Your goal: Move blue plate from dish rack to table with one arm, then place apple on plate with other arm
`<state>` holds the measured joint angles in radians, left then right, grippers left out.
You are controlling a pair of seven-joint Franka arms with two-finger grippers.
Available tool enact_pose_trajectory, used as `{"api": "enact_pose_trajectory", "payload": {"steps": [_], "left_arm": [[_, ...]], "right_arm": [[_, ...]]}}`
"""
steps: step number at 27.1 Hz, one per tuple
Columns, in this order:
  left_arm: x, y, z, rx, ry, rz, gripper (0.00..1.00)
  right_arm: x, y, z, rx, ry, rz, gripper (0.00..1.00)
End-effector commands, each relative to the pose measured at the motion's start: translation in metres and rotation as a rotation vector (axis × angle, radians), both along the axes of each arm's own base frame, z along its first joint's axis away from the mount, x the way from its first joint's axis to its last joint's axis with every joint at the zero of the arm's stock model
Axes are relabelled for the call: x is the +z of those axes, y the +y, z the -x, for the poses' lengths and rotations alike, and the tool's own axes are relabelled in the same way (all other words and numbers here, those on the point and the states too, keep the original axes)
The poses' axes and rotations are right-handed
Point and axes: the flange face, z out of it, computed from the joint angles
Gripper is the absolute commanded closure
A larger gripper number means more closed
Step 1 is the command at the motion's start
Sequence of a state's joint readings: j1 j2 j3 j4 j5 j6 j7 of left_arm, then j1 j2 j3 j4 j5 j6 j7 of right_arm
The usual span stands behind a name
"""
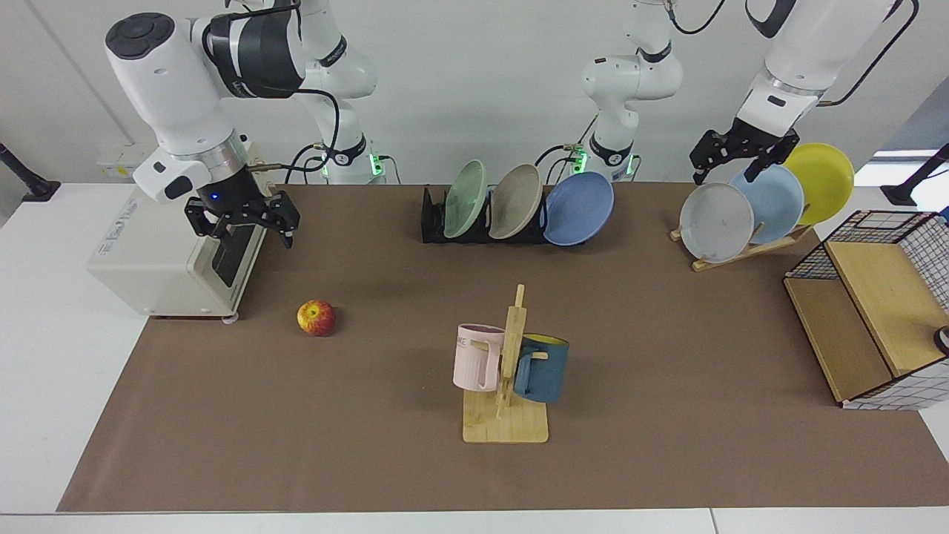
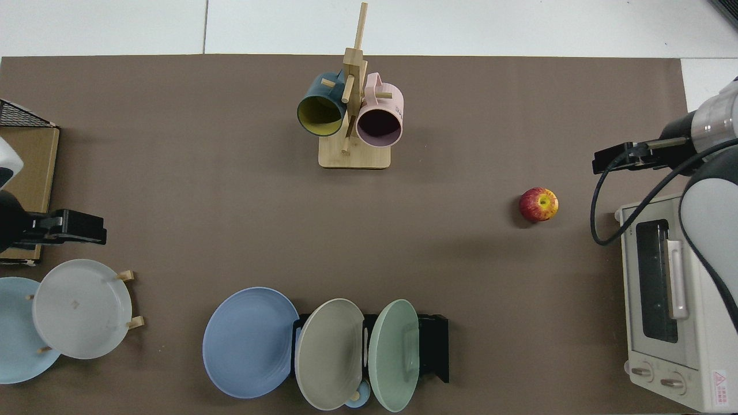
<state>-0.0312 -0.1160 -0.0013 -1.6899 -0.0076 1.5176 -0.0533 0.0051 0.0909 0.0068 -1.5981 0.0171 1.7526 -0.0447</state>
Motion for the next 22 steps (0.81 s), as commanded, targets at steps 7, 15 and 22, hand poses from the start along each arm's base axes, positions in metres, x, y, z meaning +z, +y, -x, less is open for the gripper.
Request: {"api": "enact_pose_trajectory", "payload": {"steps": [7,15,22], "left_arm": [[-0.003,0.000,0.006,-0.019,-0.004,-0.006,0.00],[-0.003,-0.004,0.006,-0.019,-0.009,-0.003,0.00],[-0.012,-0.010,0.015,-0.033,0.002,-0.028,0.01]], "right_arm": [[0.001,-0.002,0.005,-0.024,0.003,-0.012,0.00],[0.001,-0.002,0.005,-0.024,0.003,-0.014,0.00],[0.001,-0.002,0.005,-0.024,0.003,-0.014,0.00]]}}
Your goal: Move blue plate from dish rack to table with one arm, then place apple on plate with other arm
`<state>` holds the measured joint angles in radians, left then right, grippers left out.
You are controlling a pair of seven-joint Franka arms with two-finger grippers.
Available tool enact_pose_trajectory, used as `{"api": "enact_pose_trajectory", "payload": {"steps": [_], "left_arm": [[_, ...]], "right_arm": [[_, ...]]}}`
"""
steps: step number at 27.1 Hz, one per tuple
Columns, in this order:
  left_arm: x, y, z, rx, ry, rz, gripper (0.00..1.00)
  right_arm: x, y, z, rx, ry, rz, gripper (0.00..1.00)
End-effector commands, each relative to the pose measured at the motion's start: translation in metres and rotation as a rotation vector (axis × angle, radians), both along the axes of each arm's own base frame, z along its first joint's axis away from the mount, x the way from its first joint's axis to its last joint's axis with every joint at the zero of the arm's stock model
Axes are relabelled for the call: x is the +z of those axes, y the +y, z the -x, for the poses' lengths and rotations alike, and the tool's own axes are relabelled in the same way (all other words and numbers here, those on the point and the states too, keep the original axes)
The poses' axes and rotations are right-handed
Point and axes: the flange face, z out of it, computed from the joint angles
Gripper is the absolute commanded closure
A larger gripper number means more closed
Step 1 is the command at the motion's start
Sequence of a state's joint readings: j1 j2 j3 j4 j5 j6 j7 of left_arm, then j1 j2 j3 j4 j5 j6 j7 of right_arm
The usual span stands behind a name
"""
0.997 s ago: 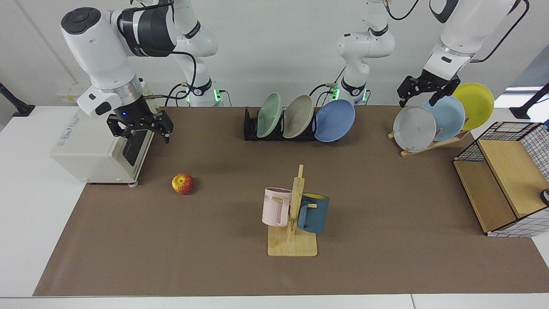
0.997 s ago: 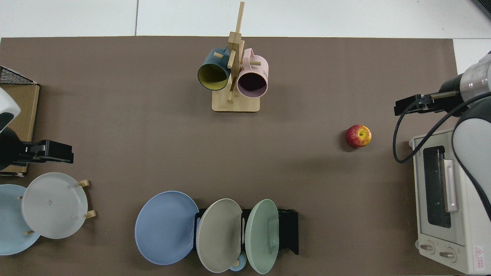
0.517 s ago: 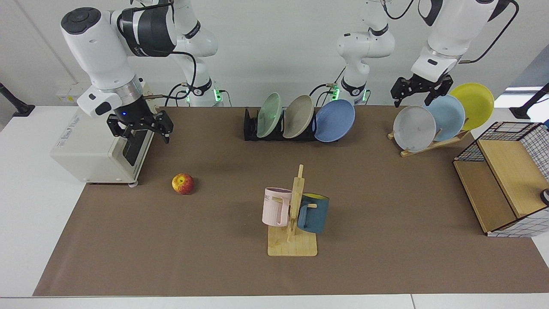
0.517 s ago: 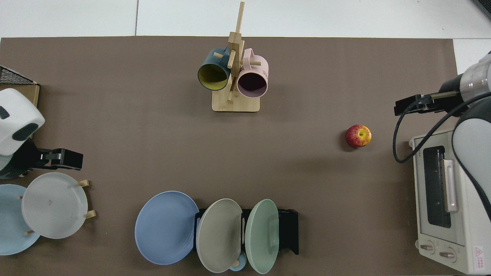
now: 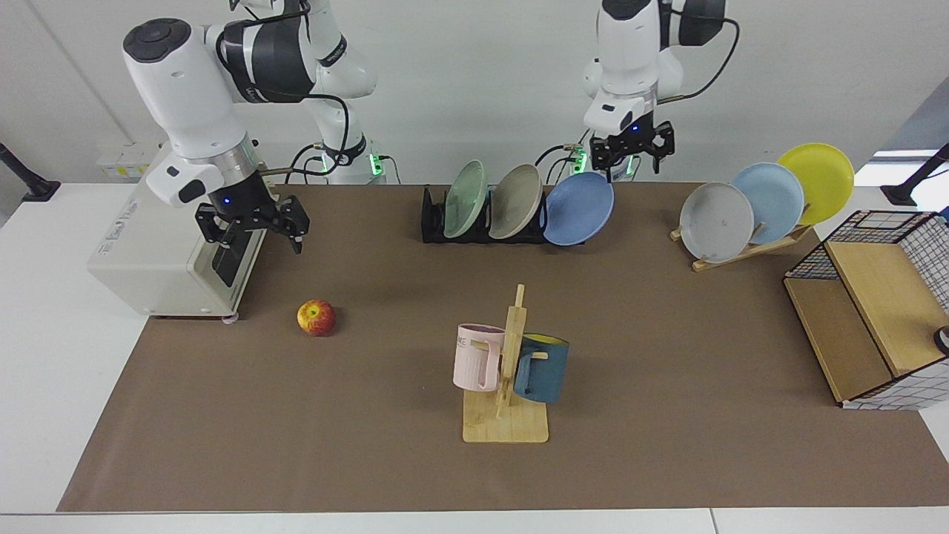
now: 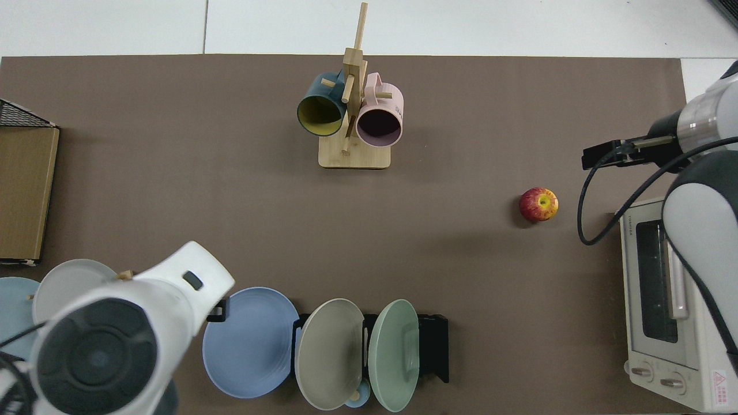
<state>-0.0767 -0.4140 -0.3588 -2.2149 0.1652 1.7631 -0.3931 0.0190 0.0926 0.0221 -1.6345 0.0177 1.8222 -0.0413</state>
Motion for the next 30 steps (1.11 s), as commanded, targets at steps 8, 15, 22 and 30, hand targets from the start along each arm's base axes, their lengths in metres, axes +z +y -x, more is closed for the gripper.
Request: {"api": "enact_pose_trajectory", "payload": {"steps": [8,15,22,30], "left_arm": [[-0.078,0.012,0.041,0.013,-0.072,-0.031,0.12],[-0.094,0.015,0.053,0.014,-0.062,-0.037,0.11],[-0.119,0.008,0.060,0.008,-0.047,-0.044,0.18],[-0.117,0.002,0.060,0.018,-0.041,-0.054,0.35]], "right_arm": [[-0.109,-0.001,-0.011,-0.027,0.022,0.002,0.00],[-0.154,0.003,-0.017,-0.022,0.030,0.002,0.00],[-0.199,0.003,-0.017,-0.019,0.057,0.007,0.00],[-0.239,0.000,-0.018,-0.023,0.095,0.009,0.00]]}}
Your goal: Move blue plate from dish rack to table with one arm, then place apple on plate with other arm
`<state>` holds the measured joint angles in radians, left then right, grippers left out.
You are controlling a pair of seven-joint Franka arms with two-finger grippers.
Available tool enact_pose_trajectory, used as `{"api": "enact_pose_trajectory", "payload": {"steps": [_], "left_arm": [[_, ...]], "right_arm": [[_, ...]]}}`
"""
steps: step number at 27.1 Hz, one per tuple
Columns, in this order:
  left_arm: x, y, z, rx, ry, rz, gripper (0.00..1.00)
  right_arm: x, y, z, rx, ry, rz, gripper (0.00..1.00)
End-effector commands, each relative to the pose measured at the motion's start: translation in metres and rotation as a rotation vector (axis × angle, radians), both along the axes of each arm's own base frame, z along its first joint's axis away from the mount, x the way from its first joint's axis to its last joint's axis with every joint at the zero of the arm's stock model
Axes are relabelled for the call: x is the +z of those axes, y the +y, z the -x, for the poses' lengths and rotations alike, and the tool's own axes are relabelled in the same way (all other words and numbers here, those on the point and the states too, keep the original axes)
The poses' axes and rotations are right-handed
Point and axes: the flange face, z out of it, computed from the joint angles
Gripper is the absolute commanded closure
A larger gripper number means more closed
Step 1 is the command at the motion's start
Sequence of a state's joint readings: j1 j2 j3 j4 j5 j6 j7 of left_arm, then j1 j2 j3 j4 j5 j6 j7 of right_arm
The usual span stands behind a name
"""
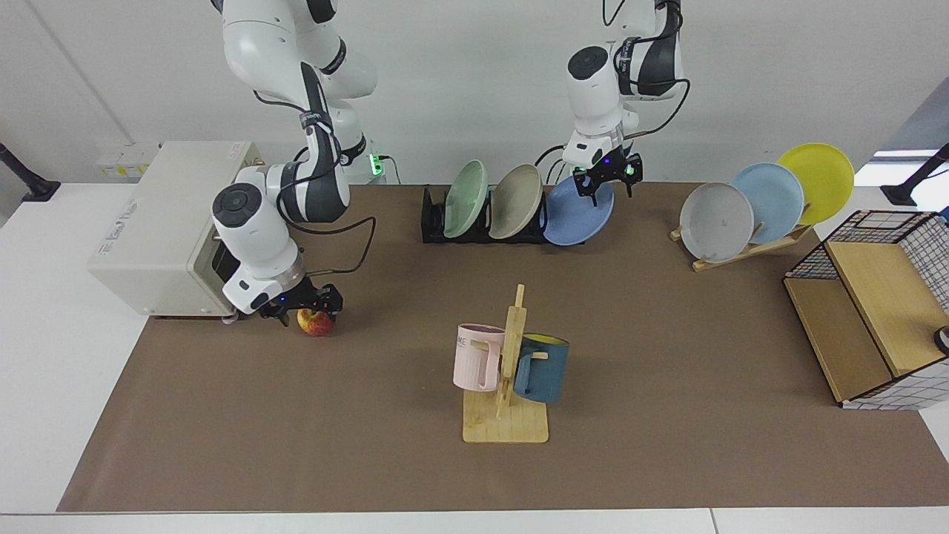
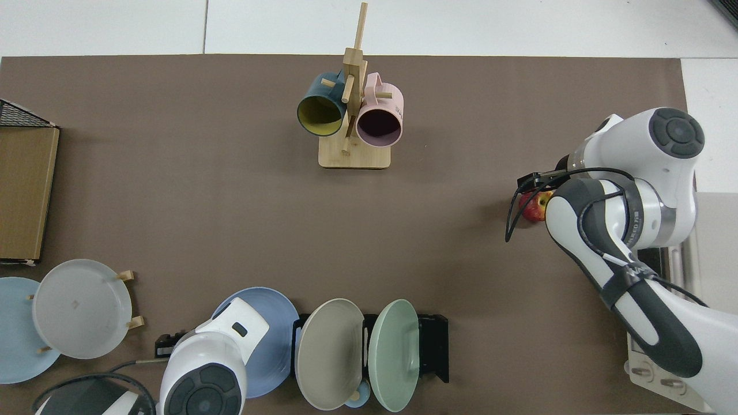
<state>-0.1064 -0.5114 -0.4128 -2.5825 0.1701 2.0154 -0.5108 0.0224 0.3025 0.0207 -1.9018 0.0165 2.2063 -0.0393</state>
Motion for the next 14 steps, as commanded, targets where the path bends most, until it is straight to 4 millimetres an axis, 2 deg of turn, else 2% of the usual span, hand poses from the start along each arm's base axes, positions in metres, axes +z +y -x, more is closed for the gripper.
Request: {"api": "enact_pose_trajectory", "payload": {"steps": [1,5,9,11,14], "left_arm": [[0.000,-0.003,0.006,0.006,-0.023,-0.005,0.42],[-0.001,-0.004,0.007,0.010,-0.018,-0.002,0.67],[-0.002,-0.005,0.008,0.030,-0.007,0.018,0.86],[-0.002,-0.006,0.009,0.038,-0.004,0.027,1.00],[0.000,-0.013,0.010,0.042,-0.015,0.027,1.00]], "right_arm": [[-0.021,-0.001,0.000,-0.016,0.007,0.006,0.00],[-0.034,-0.001,0.000,-0.013,0.025,0.009,0.00],[-0.044,-0.001,0.003,-0.011,0.020,0.011,0.00],[-0.048,0.001,0.005,-0.009,0.023,0.011,0.00],[-0.050,0.004,0.007,0.001,0.026,0.019,0.00]]}}
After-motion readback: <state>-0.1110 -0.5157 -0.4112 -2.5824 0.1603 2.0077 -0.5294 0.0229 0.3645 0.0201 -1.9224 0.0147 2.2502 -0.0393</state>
